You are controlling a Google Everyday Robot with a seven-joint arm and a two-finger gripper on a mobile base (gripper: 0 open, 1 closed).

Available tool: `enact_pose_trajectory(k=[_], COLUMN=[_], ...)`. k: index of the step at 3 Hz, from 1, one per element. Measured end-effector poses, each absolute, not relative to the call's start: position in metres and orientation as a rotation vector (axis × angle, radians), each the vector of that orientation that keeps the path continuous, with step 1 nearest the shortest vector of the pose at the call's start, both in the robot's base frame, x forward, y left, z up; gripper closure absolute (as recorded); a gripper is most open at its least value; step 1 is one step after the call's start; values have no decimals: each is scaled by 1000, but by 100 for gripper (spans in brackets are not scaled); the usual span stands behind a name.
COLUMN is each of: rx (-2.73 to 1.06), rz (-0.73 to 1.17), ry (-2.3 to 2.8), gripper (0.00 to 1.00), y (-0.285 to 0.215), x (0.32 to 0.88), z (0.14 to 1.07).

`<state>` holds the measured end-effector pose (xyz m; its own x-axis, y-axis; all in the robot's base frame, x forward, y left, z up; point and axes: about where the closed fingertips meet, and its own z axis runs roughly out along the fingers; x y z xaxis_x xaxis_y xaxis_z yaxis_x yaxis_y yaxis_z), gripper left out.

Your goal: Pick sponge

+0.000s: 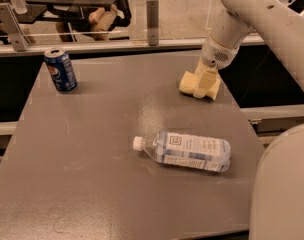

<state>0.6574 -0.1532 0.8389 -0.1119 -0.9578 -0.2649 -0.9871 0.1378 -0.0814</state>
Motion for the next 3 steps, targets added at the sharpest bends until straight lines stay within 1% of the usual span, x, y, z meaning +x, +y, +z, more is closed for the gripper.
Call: enact_pose_trajectory(k=[1, 2, 3], rx=[-1912, -1930, -1957], rz=[141, 145, 165], ry=[2144, 2089, 2010], gripper=[79, 99, 100], y=[-147, -133, -116], x=[656, 650, 638], z=[858, 890, 923])
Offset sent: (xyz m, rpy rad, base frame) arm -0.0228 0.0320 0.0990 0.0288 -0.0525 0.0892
